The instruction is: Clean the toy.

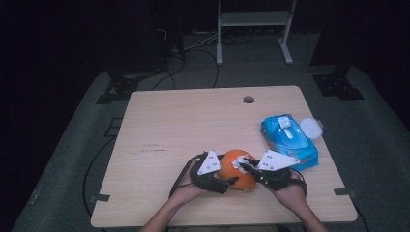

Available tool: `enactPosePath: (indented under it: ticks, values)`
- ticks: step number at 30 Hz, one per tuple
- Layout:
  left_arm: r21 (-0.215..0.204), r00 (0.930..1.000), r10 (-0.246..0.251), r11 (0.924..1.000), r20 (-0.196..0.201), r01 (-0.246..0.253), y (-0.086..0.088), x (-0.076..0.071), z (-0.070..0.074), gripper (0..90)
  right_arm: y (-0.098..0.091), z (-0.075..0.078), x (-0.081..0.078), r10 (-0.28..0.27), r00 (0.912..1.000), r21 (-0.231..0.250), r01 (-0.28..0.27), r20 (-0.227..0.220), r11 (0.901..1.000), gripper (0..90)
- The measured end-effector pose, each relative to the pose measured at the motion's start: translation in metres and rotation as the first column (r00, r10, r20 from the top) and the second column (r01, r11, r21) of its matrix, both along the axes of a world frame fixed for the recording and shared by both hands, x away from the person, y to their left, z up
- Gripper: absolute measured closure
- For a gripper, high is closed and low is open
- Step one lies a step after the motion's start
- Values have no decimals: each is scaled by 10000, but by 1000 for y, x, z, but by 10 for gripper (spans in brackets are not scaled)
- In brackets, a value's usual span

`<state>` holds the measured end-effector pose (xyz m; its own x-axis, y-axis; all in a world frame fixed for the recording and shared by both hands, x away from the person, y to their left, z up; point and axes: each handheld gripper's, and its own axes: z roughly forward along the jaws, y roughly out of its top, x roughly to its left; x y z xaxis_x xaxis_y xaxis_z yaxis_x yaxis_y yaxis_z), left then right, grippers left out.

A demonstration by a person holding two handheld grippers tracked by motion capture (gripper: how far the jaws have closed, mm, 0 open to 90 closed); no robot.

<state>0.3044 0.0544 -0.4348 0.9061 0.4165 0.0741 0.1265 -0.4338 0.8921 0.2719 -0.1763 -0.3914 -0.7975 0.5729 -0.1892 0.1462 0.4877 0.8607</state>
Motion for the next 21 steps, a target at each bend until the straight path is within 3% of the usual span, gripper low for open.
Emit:
enactPosePath:
  ticks: [3,6,8,11,15,18,21]
  values:
    - [-418,9985,71,9991,-550,-94,4,6,-5,53,-9,-4,7,-314,9993,15,315,-189,9995,809]
    - [-387,9936,45,9992,-1125,-89,5,9,-10,41,-19,-6,10,-385,9979,469,409,-516,9981,809]
    - [-477,9951,95,9988,-984,-142,5,8,-10,130,-20,-5,11,-460,9974,473,486,-556,9977,809]
    - [-186,9995,182,9997,-272,-187,1,3,-5,247,-16,-2,6,-472,9987,348,479,-209,9982,809]
    - [217,9994,52,9997,339,-59,-6,-6,-1,279,3,4,-5,387,9992,398,-387,5,9985,809]
    - [188,9995,13,9998,300,-18,-3,-6,-3,293,6,5,-7,359,9992,94,-360,178,9993,809]
    - [152,9997,-60,9999,229,56,-2,-5,-4,279,-10,5,1,-342,9993,110,341,131,9994,809]
